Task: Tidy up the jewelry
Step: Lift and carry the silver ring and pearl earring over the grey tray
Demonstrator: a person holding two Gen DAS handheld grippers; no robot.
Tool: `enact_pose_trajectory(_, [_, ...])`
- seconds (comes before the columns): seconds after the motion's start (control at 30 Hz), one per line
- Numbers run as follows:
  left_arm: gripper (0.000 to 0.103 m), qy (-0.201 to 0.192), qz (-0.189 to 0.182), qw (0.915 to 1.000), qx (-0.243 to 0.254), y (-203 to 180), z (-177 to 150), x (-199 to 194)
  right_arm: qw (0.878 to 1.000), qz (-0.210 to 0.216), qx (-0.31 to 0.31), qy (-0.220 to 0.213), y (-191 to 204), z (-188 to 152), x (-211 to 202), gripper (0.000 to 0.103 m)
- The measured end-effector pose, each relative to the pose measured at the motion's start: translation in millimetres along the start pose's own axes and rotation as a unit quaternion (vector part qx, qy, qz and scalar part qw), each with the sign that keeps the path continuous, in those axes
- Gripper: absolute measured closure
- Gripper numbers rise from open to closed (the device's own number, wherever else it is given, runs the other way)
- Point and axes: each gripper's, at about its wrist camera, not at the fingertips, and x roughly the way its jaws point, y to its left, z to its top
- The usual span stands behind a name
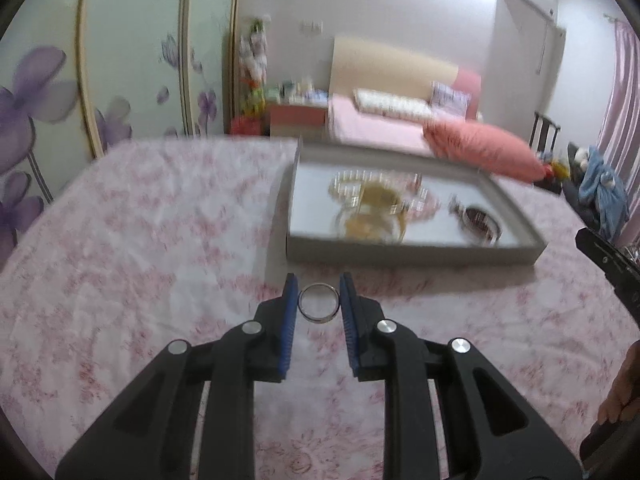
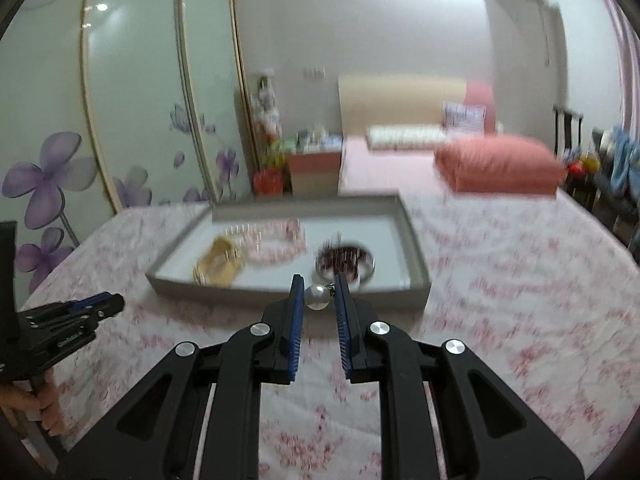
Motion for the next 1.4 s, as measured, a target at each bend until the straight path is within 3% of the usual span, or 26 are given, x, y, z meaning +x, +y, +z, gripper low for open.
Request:
enact_pose_trajectory(0.23, [0.081, -0.119, 0.04, 0.9914, 0.038, -26, 9, -43, 0.994, -0.014, -0.041, -0.097, 17, 7, -27, 0.087])
enact_pose_trajectory(0.4, [0.081, -0.16, 0.045, 0.9846, 0.054, -38, 10, -55, 0.989, -0.021, -0.051, -0.138, 24, 7, -35, 0.086])
enact_pose_trajectory(0.67, [0.081, -0.178, 0.031, 0.9815, 0.063, -50, 3, -57, 0.981, -0.035, -0.055, -0.184, 24, 1, -42, 0.087])
enact_pose_trajectory(1.4, [0.081, -0.171, 0.009, 0.9839, 0.053, -48, 4, -46, 0.981, -0.036, -0.046, -0.183, 21, -9, -36, 0.087])
